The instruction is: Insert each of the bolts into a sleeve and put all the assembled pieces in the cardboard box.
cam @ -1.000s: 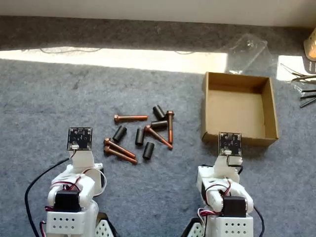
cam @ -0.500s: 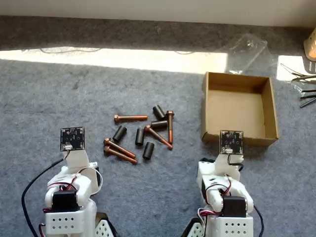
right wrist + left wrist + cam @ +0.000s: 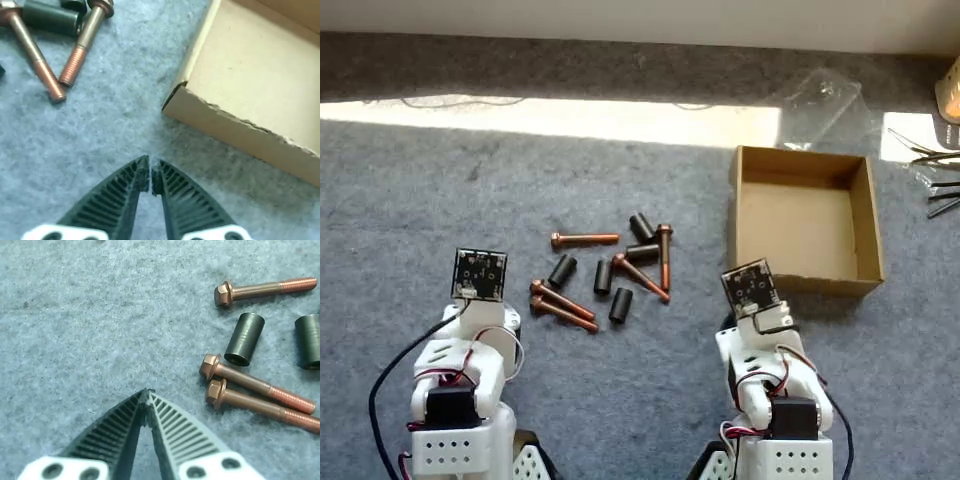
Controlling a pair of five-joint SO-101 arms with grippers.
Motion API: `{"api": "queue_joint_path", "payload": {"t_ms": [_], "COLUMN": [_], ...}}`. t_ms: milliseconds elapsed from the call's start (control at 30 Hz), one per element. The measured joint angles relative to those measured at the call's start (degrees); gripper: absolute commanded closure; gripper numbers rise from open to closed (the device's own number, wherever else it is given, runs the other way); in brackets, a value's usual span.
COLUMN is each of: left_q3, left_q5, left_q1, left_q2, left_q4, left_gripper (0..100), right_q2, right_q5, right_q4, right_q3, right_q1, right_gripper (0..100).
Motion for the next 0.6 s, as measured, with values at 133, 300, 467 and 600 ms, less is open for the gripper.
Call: {"api": "queue_joint_path", "payload": {"t_ms": [133, 300, 467, 600], "left_q3": [0.0, 0.0, 0.0, -0.2], "left_q5": [-1.0, -1.1, -1.1, -1.3], "left_q1": [0.0, -0.7, -0.6, -2.0], "left_q2": [0.0, 0.0, 0.0, 0.0], "left_q4": [-0.4, -0.4, -0.4, -0.4], "left_gripper": [99, 99, 99, 99], "right_q2": [0.0, 0.0, 0.0, 0.5], "right_q5": [3.5, 4.1, 4.1, 3.8], "right_q4": [0.0, 0.0, 2.3, 8.9], "right_q3": [-0.5, -4.0, -10.0, -19.0], "right_q1": [0.0, 0.0, 0.0, 0.1], "right_gripper": [99.2, 99.1, 99.1, 99.1]}}
